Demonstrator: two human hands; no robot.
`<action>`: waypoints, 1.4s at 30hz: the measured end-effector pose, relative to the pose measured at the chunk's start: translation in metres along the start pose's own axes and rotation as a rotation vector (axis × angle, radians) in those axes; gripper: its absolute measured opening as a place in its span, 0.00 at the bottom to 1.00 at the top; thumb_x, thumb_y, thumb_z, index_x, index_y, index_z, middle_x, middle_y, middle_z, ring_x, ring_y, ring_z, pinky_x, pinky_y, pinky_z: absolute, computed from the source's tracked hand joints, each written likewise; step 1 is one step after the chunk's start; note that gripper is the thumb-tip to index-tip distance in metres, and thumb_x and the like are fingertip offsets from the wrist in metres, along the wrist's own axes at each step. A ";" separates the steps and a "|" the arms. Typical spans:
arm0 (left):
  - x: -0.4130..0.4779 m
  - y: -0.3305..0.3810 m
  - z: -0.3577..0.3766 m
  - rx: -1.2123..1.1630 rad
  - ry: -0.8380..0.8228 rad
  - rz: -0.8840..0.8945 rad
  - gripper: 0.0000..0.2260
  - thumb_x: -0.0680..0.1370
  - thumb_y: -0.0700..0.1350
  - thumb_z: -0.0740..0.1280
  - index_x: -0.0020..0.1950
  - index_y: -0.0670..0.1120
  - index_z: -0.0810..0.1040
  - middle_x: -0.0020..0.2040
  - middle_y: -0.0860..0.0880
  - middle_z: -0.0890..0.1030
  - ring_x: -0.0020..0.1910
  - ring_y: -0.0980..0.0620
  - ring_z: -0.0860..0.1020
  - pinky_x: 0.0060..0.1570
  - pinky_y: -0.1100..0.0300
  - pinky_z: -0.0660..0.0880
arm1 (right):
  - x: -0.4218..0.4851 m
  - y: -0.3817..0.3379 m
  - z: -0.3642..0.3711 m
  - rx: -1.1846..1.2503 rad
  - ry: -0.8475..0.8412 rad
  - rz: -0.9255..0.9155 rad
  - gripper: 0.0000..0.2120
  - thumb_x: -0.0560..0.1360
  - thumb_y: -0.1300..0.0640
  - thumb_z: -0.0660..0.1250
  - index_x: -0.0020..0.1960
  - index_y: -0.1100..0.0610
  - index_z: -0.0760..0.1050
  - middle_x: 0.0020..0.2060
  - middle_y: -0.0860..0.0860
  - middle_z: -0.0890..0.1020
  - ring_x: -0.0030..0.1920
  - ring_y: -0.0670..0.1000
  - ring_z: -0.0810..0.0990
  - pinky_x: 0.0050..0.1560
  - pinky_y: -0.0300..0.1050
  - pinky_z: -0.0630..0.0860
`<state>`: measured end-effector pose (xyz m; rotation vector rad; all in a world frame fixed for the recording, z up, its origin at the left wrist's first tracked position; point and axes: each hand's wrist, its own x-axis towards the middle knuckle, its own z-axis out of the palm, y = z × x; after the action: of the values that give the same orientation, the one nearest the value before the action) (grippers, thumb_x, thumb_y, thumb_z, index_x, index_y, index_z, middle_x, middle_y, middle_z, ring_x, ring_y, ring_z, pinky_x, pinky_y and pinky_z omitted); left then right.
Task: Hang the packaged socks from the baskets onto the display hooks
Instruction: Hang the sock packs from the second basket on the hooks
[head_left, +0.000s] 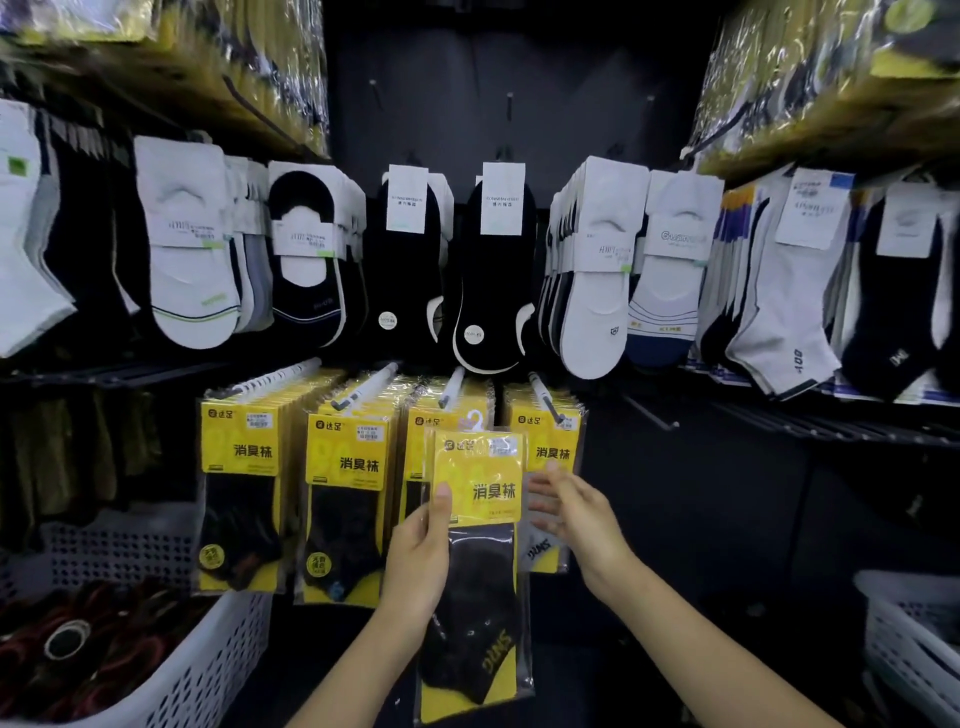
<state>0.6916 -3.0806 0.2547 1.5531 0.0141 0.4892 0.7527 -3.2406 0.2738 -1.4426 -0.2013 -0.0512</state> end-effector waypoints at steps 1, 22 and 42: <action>-0.002 -0.001 0.003 0.009 -0.012 -0.006 0.17 0.77 0.61 0.55 0.42 0.51 0.75 0.42 0.53 0.78 0.41 0.59 0.76 0.44 0.68 0.71 | -0.009 -0.005 0.003 -0.006 -0.042 -0.004 0.14 0.79 0.48 0.62 0.53 0.56 0.80 0.46 0.51 0.85 0.46 0.47 0.85 0.40 0.35 0.79; -0.014 0.014 0.053 -0.022 -0.328 -0.111 0.22 0.80 0.56 0.57 0.73 0.52 0.65 0.71 0.53 0.70 0.69 0.54 0.68 0.71 0.51 0.63 | -0.010 -0.021 -0.039 -0.092 0.312 -0.128 0.04 0.78 0.59 0.64 0.47 0.58 0.77 0.43 0.55 0.84 0.44 0.51 0.83 0.46 0.46 0.79; 0.067 -0.035 0.085 0.013 -0.149 -0.073 0.26 0.80 0.54 0.60 0.76 0.51 0.58 0.73 0.51 0.66 0.71 0.54 0.65 0.66 0.58 0.64 | 0.079 0.017 -0.026 -0.093 0.434 0.027 0.16 0.73 0.48 0.71 0.52 0.60 0.79 0.48 0.55 0.83 0.52 0.54 0.80 0.59 0.53 0.76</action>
<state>0.7891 -3.1383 0.2447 1.5931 -0.0406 0.3159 0.8360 -3.2568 0.2677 -1.4898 0.1783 -0.3520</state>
